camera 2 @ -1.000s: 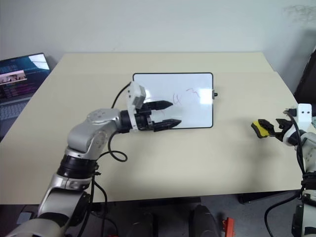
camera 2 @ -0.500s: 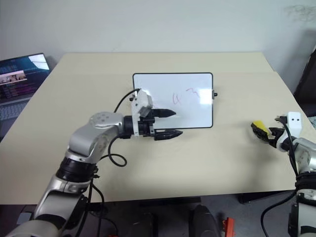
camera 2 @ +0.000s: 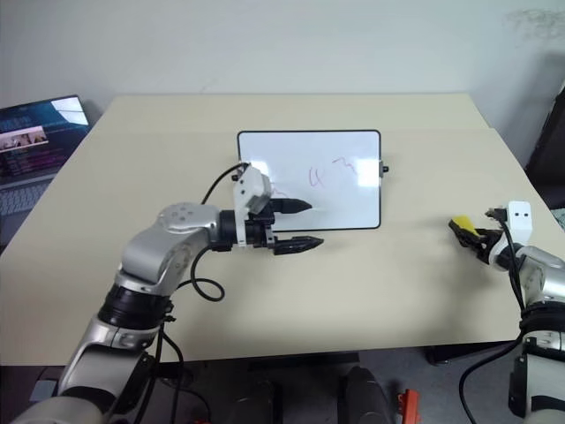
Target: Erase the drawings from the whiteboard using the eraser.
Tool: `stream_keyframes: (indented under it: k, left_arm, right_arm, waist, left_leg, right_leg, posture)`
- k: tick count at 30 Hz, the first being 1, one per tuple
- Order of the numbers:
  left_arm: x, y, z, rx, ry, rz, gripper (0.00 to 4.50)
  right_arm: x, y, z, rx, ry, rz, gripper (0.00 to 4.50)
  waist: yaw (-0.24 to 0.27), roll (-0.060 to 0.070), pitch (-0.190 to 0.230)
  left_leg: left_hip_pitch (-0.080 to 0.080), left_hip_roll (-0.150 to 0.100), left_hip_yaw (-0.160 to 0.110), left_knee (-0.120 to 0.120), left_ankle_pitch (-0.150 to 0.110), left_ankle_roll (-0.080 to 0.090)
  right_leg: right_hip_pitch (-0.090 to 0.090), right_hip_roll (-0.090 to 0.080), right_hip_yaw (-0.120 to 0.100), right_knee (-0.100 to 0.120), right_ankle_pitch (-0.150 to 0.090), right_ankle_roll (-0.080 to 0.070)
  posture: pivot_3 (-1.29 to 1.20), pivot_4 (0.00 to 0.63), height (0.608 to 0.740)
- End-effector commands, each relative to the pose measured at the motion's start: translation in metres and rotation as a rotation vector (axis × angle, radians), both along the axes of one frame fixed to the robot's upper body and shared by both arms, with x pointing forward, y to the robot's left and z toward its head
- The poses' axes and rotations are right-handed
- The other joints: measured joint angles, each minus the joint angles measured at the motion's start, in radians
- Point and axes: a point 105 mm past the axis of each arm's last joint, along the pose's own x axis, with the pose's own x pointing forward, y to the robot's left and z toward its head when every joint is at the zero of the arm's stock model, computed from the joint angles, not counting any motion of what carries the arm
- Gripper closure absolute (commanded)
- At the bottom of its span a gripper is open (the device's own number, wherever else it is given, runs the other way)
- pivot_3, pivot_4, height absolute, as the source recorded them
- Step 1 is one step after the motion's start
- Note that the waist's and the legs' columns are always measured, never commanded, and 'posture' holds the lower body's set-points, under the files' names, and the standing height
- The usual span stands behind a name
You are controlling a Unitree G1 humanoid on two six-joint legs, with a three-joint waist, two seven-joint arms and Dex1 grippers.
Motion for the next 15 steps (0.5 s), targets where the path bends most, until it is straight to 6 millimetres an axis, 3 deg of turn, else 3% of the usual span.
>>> stream_keyframes:
  k: [1,10,12,15]
  left_arm:
    - [-0.002,0.002,0.015,-0.006,-0.073,0.005,0.00]
    - [0.000,0.006,0.015,-0.005,-0.072,0.029,0.00]
    - [0.004,0.016,0.016,-0.005,-0.078,0.074,0.00]
    - [0.012,0.045,0.021,0.004,-0.094,0.183,0.00]
  right_arm:
    - [0.005,0.001,0.011,-0.014,-0.047,0.013,3.27]
    - [0.007,0.005,0.017,-0.016,-0.067,0.025,3.30]
    - [0.010,0.009,0.033,-0.048,-0.117,0.037,3.30]
    - [0.013,0.034,0.087,-0.083,-0.277,0.111,3.30]
  waist:
    - [0.000,0.000,0.000]
    - [0.000,0.000,0.000]
    - [-0.001,0.000,0.000]
    - [-0.008,0.003,0.002]
  left_leg:
    - [0.000,0.000,0.000,0.000,0.000,0.000]
    - [0.000,0.000,0.000,0.000,0.000,0.000]
    - [0.000,0.000,0.000,0.000,0.000,0.000]
    - [0.001,0.000,0.000,0.000,0.000,0.000]
  right_leg:
    - [0.000,0.000,0.000,0.000,0.000,0.000]
    - [0.000,0.000,0.000,0.000,0.000,0.000]
    - [0.000,0.000,0.000,0.000,0.000,0.000]
    - [0.000,0.000,0.001,0.001,0.000,0.000]
  posture:
    - [0.00,0.150,0.740]
    - [0.00,0.150,0.740]
    - [0.00,0.150,0.740]
    - [0.00,0.150,0.740]
